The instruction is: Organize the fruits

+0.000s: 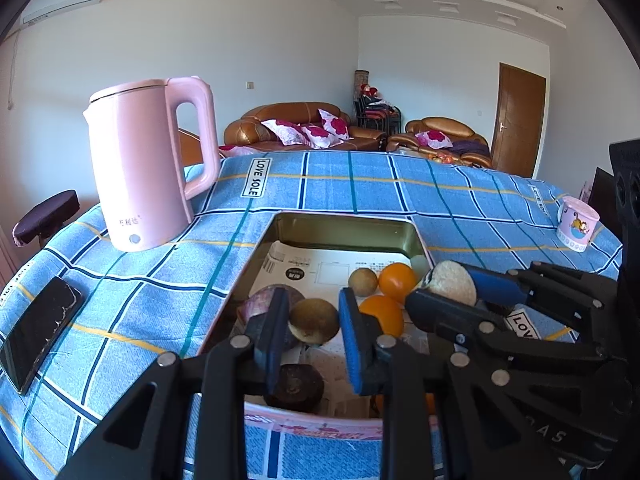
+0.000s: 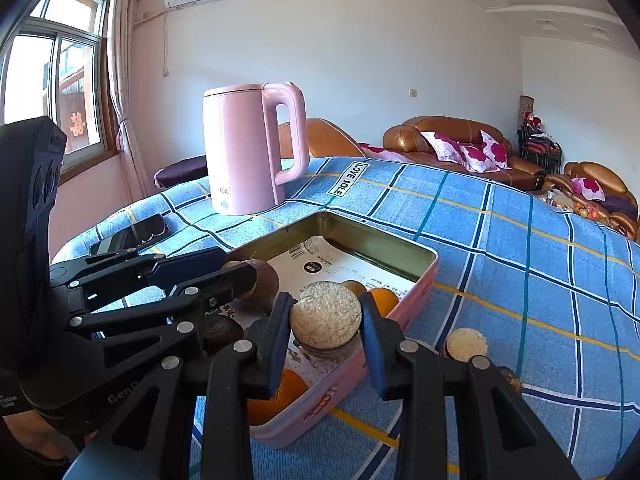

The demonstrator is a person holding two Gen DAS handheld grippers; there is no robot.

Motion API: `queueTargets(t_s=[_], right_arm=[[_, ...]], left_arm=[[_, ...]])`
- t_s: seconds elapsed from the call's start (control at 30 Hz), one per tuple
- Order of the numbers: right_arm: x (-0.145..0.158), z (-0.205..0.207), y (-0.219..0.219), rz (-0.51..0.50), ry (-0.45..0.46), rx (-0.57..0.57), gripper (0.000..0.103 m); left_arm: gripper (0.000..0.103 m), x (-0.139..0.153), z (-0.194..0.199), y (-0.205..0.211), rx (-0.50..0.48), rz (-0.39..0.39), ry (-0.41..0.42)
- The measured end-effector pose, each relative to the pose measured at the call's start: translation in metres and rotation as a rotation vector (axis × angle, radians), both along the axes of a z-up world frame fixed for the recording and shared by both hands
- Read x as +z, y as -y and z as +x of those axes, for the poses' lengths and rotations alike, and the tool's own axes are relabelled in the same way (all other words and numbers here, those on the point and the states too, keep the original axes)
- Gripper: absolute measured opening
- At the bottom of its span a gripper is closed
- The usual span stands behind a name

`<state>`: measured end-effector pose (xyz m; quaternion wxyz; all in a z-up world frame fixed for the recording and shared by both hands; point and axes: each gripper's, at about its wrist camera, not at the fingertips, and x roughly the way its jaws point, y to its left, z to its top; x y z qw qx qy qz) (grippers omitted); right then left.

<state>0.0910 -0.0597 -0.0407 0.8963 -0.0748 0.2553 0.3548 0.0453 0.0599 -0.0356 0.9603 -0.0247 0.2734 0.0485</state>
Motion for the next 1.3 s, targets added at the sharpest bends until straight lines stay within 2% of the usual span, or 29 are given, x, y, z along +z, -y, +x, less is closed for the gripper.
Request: queueTargets(t_s=[0.23, 0.3, 0.4, 0.47, 0.53, 0.63, 0.73, 0.9, 1.13, 1.3], right_arm=[[-0.003, 0.002, -0.004, -0.023, -0.03, 0.011, 0.036], [-0.004, 0.003, -0.003, -0.021, -0.033, 0.005, 0.039], [-0.004, 0.004, 0.0, -0.01, -0.041, -0.005, 0.043], [-0.003, 0.004, 0.004, 0.002, -0.039, -0.01, 0.045], [0.001, 0.001, 0.011, 0.012, -0.01, -0.021, 0.049], [0.003, 0.0, 0.03, -0.006, 0.015, -0.056, 0.053], [0.001, 0.005, 0.053, -0.032, 0.014, -0.112, 0.053], [-0.002, 0.024, 0.075, -0.077, 0.0, -0.185, 0.053], [-0.011, 0.05, 0.052, -0.175, -0.034, -0.174, 0.053], [-0.026, 0.073, 0.044, -0.211, -0.163, -0.151, 0.053]], left_arm=[[0.028, -0.001, 0.0, -0.001, 0.007, -0.003, -0.008], [0.031, -0.001, -0.001, -0.002, 0.01, -0.006, -0.009], [0.044, 0.0, -0.003, -0.005, 0.03, -0.014, -0.001], [0.064, 0.001, -0.007, -0.008, 0.039, -0.024, 0.015], [0.077, 0.005, -0.012, -0.008, 0.048, -0.023, 0.042], [0.083, 0.011, -0.017, -0.006, 0.055, -0.028, 0.077], [0.097, 0.017, -0.017, -0.005, 0.079, -0.029, 0.113], [0.098, 0.02, -0.007, -0.003, 0.088, -0.034, 0.122], [0.098, 0.021, 0.012, -0.003, 0.092, -0.042, 0.101], [0.098, 0.021, 0.021, -0.001, 0.087, -0.055, 0.085]])
